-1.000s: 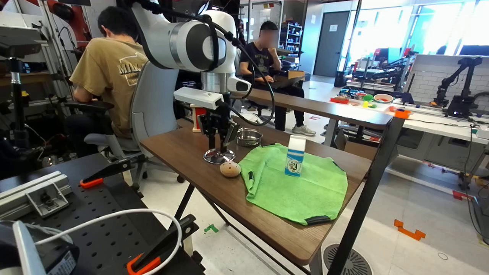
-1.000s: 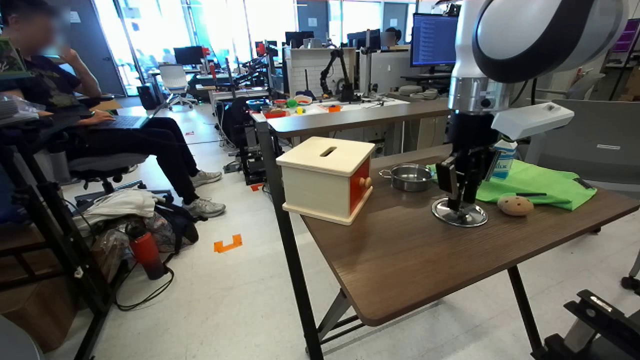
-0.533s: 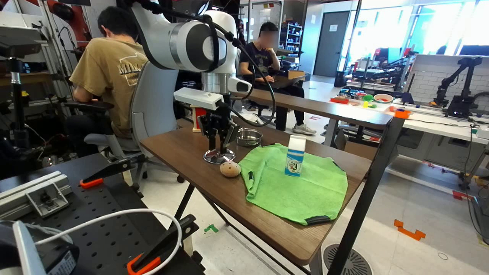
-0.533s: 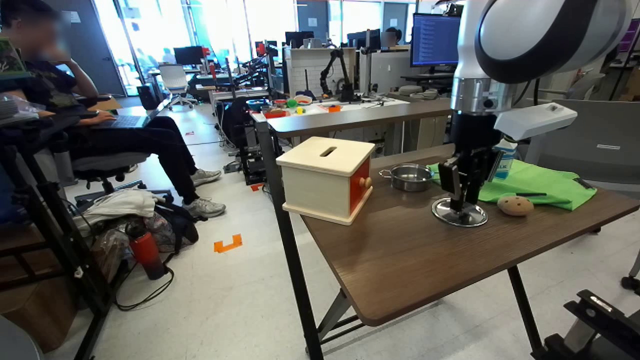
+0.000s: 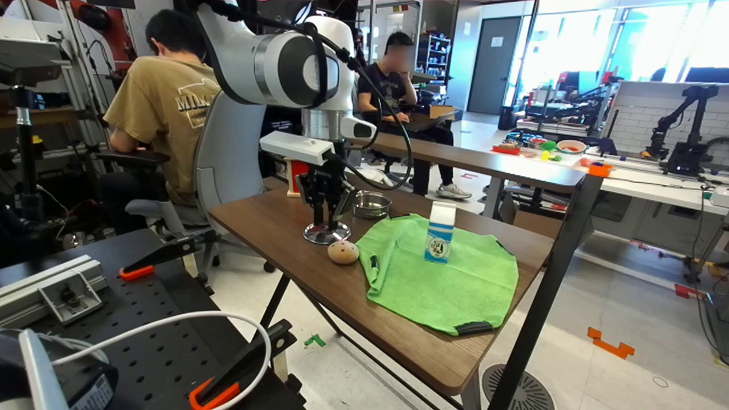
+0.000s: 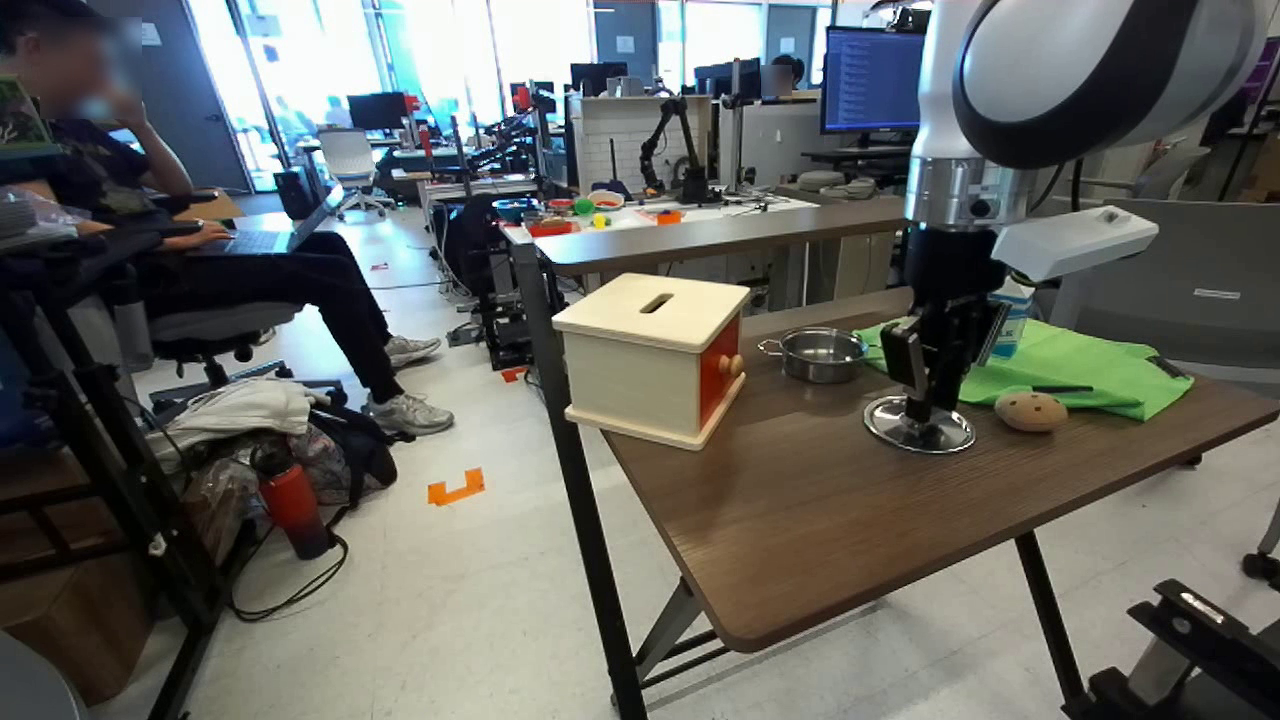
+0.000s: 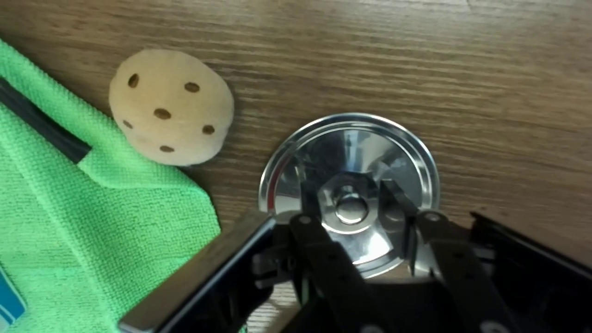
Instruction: Put the lid on the pot
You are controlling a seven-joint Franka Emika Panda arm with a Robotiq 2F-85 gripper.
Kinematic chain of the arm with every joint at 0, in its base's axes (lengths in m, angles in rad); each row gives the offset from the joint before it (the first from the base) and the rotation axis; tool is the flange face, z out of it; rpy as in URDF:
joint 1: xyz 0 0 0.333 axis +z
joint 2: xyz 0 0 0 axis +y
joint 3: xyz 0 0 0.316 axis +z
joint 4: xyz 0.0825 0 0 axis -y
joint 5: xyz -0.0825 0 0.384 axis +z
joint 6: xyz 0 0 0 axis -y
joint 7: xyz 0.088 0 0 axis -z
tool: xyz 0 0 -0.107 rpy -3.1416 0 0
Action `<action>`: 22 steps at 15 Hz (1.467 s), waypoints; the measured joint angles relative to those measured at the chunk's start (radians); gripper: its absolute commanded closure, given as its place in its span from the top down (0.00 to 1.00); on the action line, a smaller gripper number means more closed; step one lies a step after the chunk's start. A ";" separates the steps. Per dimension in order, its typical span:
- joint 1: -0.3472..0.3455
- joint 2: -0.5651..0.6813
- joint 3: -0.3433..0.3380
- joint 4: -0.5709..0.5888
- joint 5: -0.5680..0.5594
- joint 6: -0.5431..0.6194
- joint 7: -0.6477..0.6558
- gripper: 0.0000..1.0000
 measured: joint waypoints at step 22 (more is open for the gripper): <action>0.000 0.012 0.000 0.008 0.000 0.000 -0.010 0.27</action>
